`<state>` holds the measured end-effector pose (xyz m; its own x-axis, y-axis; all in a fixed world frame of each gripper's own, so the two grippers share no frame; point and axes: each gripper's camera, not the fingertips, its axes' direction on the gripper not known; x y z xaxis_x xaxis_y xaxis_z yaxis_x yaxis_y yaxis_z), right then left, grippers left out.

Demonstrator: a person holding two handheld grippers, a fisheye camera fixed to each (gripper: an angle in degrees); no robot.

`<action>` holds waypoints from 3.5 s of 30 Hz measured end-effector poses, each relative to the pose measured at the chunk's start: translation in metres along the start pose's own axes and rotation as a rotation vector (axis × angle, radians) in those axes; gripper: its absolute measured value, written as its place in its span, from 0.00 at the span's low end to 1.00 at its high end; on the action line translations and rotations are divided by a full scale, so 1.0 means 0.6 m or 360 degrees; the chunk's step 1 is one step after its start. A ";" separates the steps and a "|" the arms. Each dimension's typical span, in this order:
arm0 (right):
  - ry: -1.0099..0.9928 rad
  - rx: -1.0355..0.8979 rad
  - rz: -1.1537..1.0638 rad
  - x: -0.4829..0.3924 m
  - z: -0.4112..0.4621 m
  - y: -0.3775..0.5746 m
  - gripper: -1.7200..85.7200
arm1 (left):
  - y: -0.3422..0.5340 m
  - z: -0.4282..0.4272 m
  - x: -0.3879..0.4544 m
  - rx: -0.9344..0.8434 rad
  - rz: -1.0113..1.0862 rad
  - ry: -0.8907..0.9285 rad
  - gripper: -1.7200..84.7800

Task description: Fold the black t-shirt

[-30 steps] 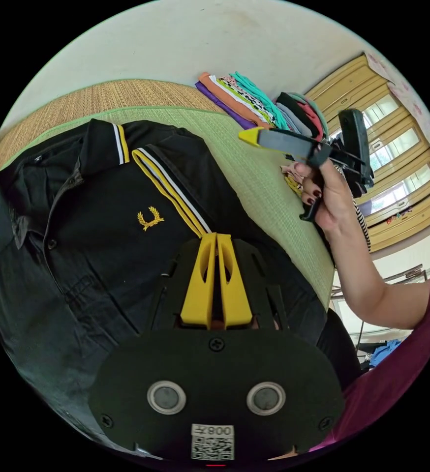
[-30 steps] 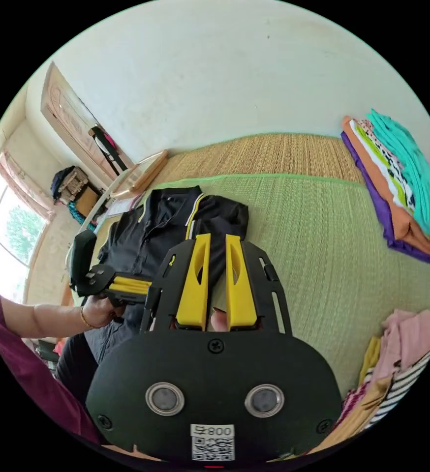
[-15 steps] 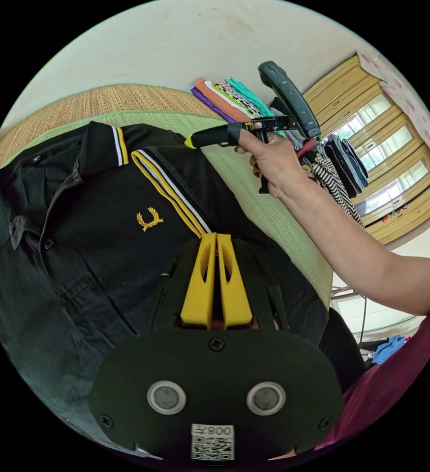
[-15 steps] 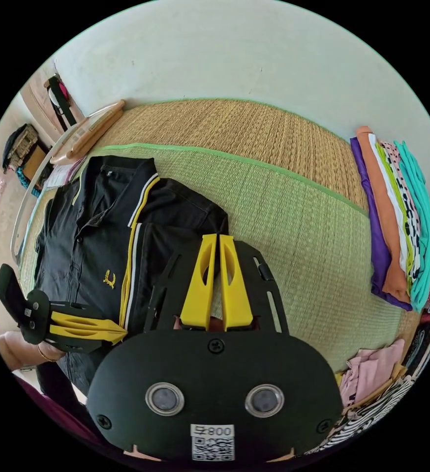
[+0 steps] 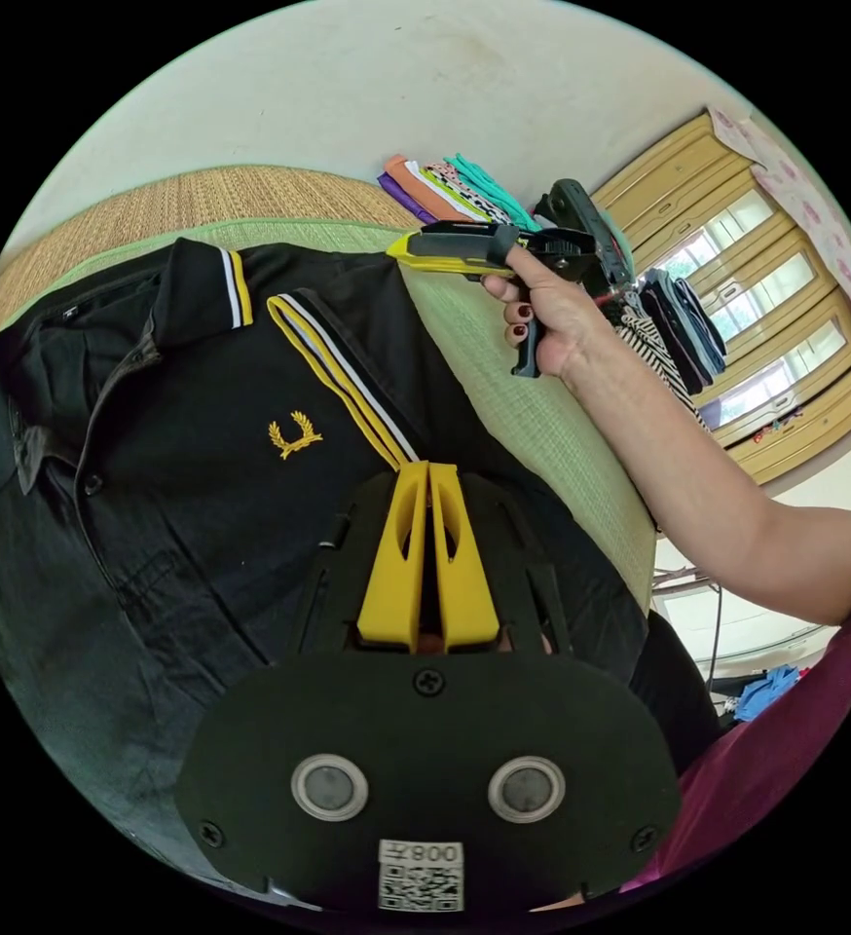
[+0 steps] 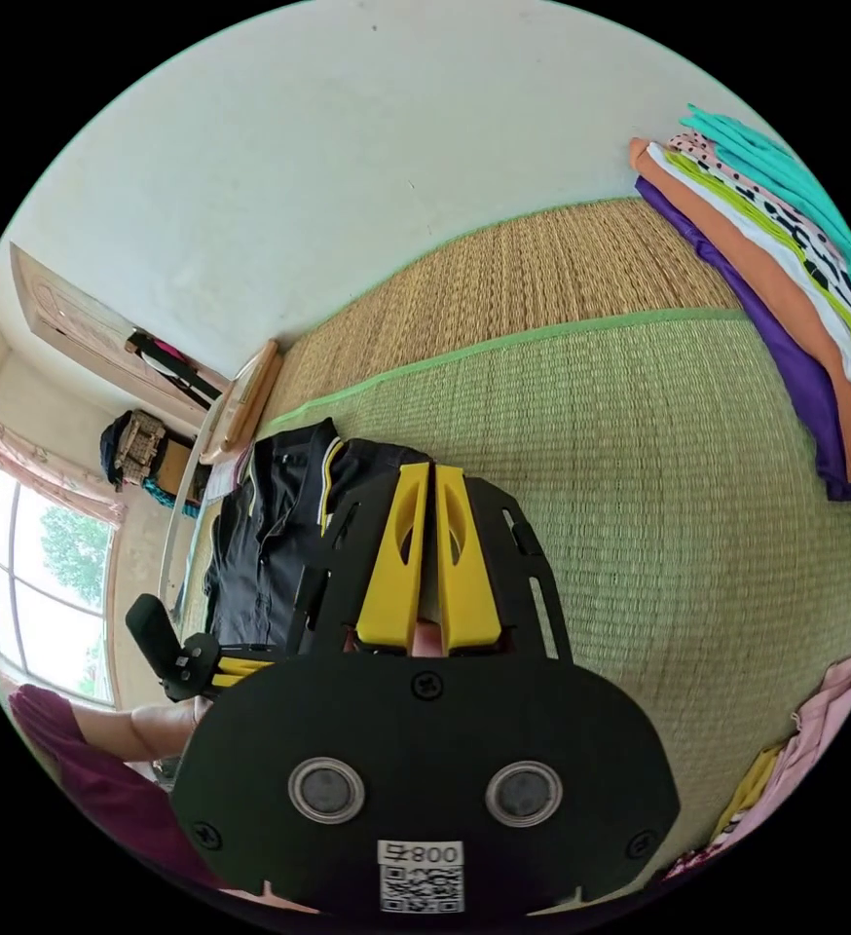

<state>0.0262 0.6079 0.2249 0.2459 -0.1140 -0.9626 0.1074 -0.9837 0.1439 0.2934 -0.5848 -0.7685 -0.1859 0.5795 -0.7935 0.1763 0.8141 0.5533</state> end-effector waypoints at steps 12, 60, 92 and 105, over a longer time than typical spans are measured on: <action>0.0202 -0.0296 -0.0225 -0.106 0.062 0.031 0.02 | 0.058 -0.167 -0.037 0.0104 -0.0060 0.0051 0.02; 0.0376 -0.0939 -0.1422 -1.144 0.617 0.070 0.12 | 0.681 -0.993 -0.347 0.1058 -0.0911 -0.0203 0.05; -0.0517 -0.0638 -0.0266 -0.576 0.303 -0.079 0.04 | 0.494 -0.904 -0.232 0.0440 -0.0284 -0.0054 0.05; -0.0396 -0.0531 -0.0411 -0.585 0.236 -0.072 0.02 | 0.464 -0.869 -0.255 0.0485 -0.0287 0.0251 0.03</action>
<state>-0.2014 0.6710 0.5236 -0.0628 0.0580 -0.9963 0.4471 -0.8909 -0.0801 -0.1333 -0.4278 -0.3607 -0.3822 0.4457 -0.8095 0.4020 0.8690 0.2886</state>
